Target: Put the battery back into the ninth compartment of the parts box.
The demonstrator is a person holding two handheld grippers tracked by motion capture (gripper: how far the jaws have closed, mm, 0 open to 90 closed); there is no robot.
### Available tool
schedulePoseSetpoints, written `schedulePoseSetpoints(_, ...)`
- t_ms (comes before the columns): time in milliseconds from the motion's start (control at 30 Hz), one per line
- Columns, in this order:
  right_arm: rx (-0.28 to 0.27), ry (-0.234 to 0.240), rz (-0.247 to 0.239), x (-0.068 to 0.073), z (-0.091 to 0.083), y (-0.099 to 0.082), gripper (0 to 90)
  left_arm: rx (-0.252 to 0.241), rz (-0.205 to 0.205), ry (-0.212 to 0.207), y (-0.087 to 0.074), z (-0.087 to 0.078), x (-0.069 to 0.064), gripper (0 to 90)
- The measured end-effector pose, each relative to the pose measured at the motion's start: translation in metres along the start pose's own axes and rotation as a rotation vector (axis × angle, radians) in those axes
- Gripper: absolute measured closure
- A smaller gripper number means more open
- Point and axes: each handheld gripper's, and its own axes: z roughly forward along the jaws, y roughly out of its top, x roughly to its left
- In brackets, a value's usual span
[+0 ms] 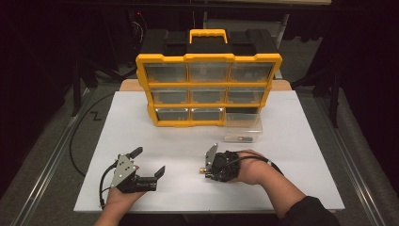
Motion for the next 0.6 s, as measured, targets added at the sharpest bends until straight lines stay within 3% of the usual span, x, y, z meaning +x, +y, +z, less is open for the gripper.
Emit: schedulePoseSetpoints(600,0.023,-0.002,0.043,-0.004,-0.01,-0.025,78.5,-0.002,-0.003,0.002,-0.001,0.0,0.0,0.1)
